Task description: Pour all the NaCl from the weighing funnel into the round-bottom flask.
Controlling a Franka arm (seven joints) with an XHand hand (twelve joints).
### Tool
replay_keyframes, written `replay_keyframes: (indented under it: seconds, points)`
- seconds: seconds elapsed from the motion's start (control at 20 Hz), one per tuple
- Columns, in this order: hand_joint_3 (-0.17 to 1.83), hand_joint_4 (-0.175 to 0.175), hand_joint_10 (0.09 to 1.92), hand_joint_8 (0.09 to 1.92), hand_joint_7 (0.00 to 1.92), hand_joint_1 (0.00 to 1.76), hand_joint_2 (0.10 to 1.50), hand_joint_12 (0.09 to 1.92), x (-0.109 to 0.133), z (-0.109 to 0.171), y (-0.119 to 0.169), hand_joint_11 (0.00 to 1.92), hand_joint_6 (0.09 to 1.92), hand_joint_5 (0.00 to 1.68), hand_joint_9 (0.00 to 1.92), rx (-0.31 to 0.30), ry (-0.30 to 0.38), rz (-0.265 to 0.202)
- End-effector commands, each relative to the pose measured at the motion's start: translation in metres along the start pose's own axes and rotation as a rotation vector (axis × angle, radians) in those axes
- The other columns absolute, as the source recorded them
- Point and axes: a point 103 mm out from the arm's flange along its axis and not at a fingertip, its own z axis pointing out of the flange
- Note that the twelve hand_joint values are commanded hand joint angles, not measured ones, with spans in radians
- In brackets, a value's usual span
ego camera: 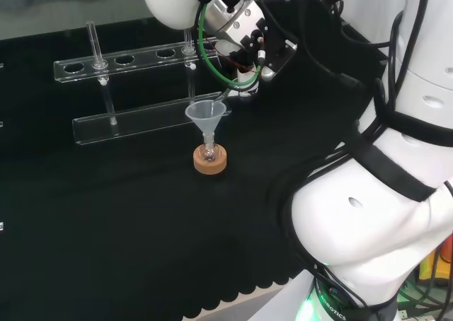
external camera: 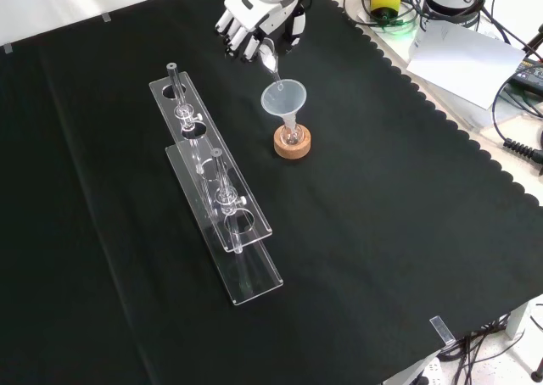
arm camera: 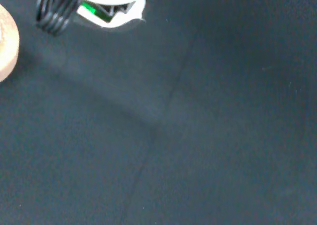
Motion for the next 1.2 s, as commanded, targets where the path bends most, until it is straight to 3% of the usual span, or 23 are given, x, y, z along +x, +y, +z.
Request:
replay_keyframes:
  seconds: [0.05, 1.2]
  points:
    - [0.7, 0.175, 0.54, 0.63, 0.48, 1.1, 0.68, 1.3, -0.0008, 0.0057, 0.0028, 0.41, 0.88, 1.17, 0.77, 0.03, -0.028, 0.012]
    - [0.7, 0.175, 0.53, 0.63, 0.48, 1.1, 0.68, 1.3, 0.0007, -0.0042, 0.0029, 0.41, 0.88, 1.17, 0.77, 0.038, -0.081, 0.004]
